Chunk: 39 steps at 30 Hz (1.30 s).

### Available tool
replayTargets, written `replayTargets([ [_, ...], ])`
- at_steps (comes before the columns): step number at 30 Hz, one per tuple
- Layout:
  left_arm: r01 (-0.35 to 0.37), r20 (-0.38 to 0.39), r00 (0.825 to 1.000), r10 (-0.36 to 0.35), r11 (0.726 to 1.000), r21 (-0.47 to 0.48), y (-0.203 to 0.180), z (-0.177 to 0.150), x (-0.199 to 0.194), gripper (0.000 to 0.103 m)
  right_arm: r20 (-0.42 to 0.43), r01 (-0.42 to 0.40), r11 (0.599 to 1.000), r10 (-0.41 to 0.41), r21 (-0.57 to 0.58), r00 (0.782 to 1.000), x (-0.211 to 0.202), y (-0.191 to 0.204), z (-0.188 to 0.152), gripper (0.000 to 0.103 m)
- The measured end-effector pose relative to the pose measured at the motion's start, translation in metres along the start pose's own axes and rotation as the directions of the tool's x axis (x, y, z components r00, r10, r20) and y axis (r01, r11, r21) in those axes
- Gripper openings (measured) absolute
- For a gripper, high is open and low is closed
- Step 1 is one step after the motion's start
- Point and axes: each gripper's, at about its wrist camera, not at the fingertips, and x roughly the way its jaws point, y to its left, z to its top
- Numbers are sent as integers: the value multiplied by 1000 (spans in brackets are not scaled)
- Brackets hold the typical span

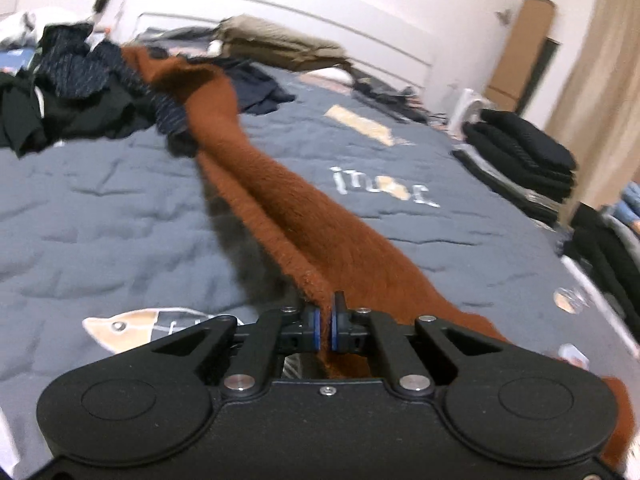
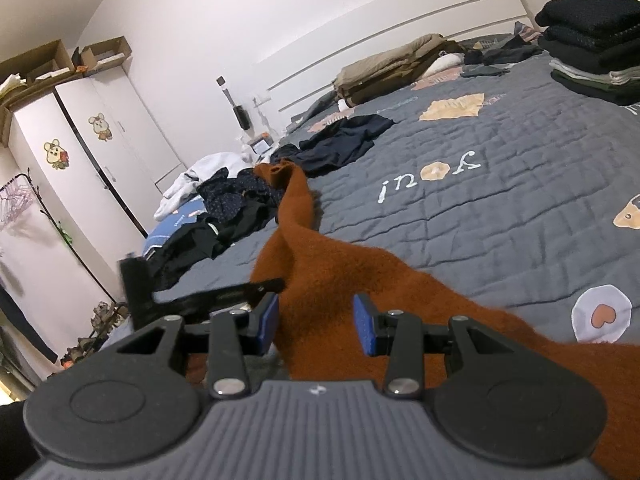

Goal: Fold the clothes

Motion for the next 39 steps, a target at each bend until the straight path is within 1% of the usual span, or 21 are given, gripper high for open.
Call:
replayTargets([
  [3, 29, -15, 1000, -28, 994, 102, -22, -7, -30, 5, 4, -11, 1000, 11, -9, 1000, -1, 5, 0, 40],
  [8, 59, -33, 998, -54, 980, 190, -50, -25, -79, 5, 15, -22, 1000, 22, -5, 1000, -2, 8, 2, 40],
  [12, 73, -38, 997, -66, 975, 211, -62, -44, -111, 4, 36, -39, 999, 39, 5, 999, -5, 10, 4, 40],
  [14, 75, -39, 997, -68, 976, 205, -67, -54, -122, 4, 45, -46, 999, 46, 10, 998, -6, 10, 6, 40],
  [18, 96, -71, 994, -83, 974, 207, -78, -82, -137, 4, 44, -45, 999, 45, 16, 998, -3, 12, 6, 40],
  [20, 129, -97, 989, -110, 968, 217, -86, -94, -141, 3, 40, -48, 999, 47, 13, 998, -1, 13, 6, 40],
  [21, 162, -122, 983, -136, 959, 233, -92, -101, -142, 0, 39, -51, 999, 50, 11, 998, 0, 14, 6, 40],
  [23, 239, -181, 964, -195, 934, 265, -105, -114, -143, 0, 36, -53, 999, 53, 6, 998, 1, 16, 5, 40],
  [24, 238, -184, 964, -193, 935, 264, -104, -114, -142, 0, 35, -53, 999, 53, 5, 998, 2, 17, 5, 40],
  [31, 152, -157, 981, -117, 961, 233, -83, -100, -126, 1, 31, -47, 999, 47, 5, 998, 4, 17, 4, 40],
  [32, 131, -138, 985, -103, 967, 219, -75, -93, -125, 1, 31, -46, 999, 46, 6, 998, 5, 17, 4, 40],
  [34, 69, -103, 993, -52, 982, 175, -55, -74, -119, 2, 30, -45, 999, 44, 9, 999, 4, 16, 3, 40],
  [36, 20, -74, 997, -10, 992, 128, -37, -57, -113, 7, 29, -43, 999, 43, 6, 999, 5, 16, 3, 40],
  [37, -7, -60, 998, 14, 994, 105, -28, -48, -107, 21, 29, -43, 999, 42, 5, 999, 5, 16, 3, 40],
  [38, -28, -41, 999, 32, 996, 85, -21, -39, -103, 42, 29, -42, 999, 42, 3, 999, 5, 16, 3, 40],
  [39, -47, -20, 999, 49, 997, 65, -14, -31, -99, 52, 28, -43, 999, 43, 2, 999, 5, 16, 3, 40],
])
